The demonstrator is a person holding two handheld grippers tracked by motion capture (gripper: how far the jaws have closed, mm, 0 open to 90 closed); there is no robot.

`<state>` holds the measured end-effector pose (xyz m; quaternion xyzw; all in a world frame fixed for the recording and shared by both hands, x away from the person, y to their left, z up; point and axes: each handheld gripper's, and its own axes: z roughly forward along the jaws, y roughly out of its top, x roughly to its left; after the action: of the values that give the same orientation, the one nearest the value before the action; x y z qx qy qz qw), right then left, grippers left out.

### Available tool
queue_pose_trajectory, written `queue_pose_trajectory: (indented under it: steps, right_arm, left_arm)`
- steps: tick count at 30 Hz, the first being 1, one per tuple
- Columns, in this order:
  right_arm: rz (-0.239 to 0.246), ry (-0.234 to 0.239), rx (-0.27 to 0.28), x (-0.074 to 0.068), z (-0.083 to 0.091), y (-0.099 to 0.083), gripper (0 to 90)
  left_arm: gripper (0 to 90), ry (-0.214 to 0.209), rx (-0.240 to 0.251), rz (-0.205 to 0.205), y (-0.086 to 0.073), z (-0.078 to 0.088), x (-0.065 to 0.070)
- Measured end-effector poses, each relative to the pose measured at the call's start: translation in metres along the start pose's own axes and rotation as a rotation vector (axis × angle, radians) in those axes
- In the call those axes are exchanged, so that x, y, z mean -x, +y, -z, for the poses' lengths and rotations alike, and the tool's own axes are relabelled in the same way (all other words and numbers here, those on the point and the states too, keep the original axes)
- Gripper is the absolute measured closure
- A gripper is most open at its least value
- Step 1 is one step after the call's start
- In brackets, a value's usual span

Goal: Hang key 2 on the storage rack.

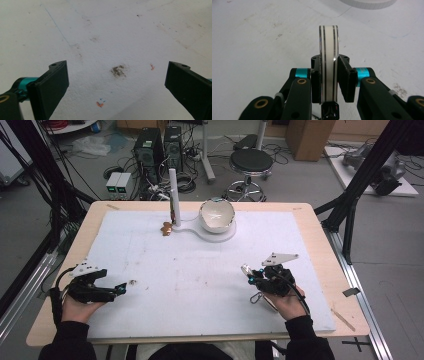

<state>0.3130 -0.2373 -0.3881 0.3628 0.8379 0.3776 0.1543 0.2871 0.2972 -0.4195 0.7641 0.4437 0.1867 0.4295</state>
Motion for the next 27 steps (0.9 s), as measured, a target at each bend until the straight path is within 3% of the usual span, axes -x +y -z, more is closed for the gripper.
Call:
queue_pose_trajectory:
  steps: [15, 27]
  right_arm:
    - [-0.007, -0.03, 0.092, 0.007, 0.026, 0.032, 74.8]
    - [-0.005, -0.034, 0.146, 0.011, 0.031, 0.06, 74.8]
  left_arm:
    - [5.7, 0.002, 0.01, -0.014, 0.0, 0.002, 0.003]
    - [5.7, -0.001, 0.009, -0.01, -0.001, 0.001, 0.002]
